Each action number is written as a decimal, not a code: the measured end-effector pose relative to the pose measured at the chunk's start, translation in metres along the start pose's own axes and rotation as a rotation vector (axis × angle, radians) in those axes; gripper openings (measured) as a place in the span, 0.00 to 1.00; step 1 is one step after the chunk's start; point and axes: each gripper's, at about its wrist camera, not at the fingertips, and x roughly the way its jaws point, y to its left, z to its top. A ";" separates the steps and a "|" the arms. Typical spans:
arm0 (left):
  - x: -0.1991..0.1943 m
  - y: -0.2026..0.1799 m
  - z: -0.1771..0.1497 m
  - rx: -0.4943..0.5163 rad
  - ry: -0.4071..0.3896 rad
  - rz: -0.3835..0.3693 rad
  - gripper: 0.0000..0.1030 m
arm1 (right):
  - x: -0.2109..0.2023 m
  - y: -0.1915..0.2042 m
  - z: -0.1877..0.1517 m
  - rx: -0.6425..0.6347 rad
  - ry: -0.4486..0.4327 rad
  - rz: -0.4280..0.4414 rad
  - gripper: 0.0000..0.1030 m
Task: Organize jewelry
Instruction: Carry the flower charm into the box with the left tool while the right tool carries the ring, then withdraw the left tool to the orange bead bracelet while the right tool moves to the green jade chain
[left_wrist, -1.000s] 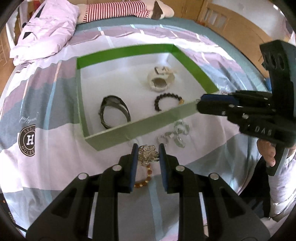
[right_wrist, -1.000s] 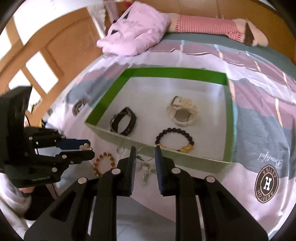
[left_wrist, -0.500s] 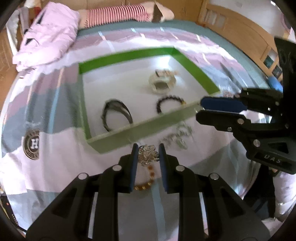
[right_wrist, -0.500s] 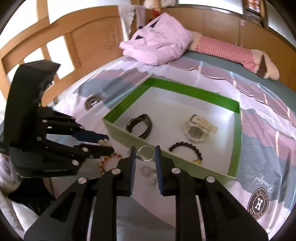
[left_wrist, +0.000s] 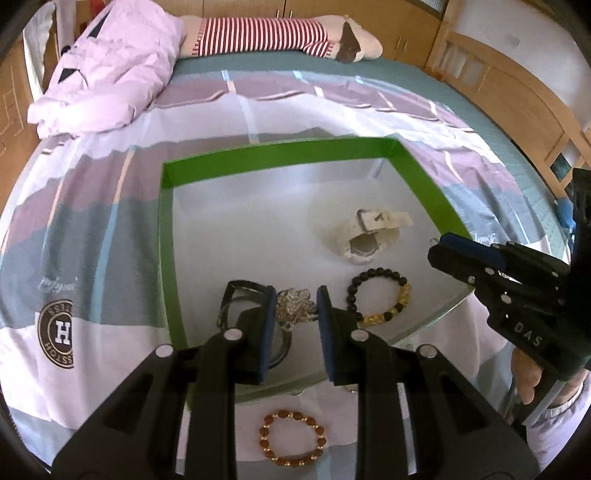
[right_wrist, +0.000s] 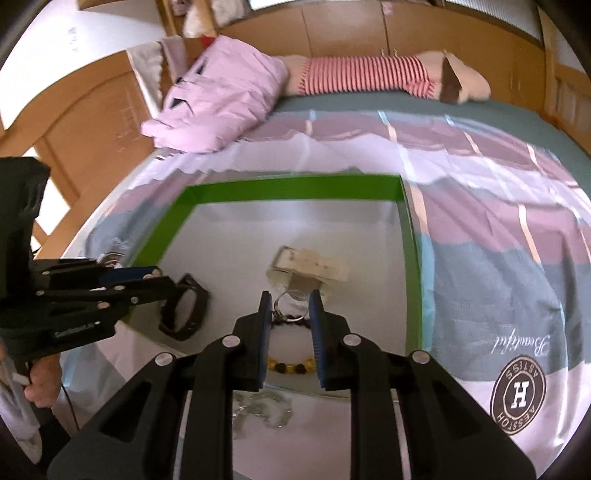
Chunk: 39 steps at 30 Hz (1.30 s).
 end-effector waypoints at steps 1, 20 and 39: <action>0.000 0.000 -0.001 -0.001 0.006 0.002 0.38 | 0.000 -0.002 0.000 0.015 0.003 0.001 0.39; -0.018 -0.008 -0.068 0.110 0.145 0.064 0.63 | 0.002 0.073 -0.057 -0.324 0.234 0.067 0.50; 0.005 -0.014 -0.084 0.135 0.234 0.141 0.71 | 0.014 0.053 -0.060 -0.263 0.365 -0.015 0.50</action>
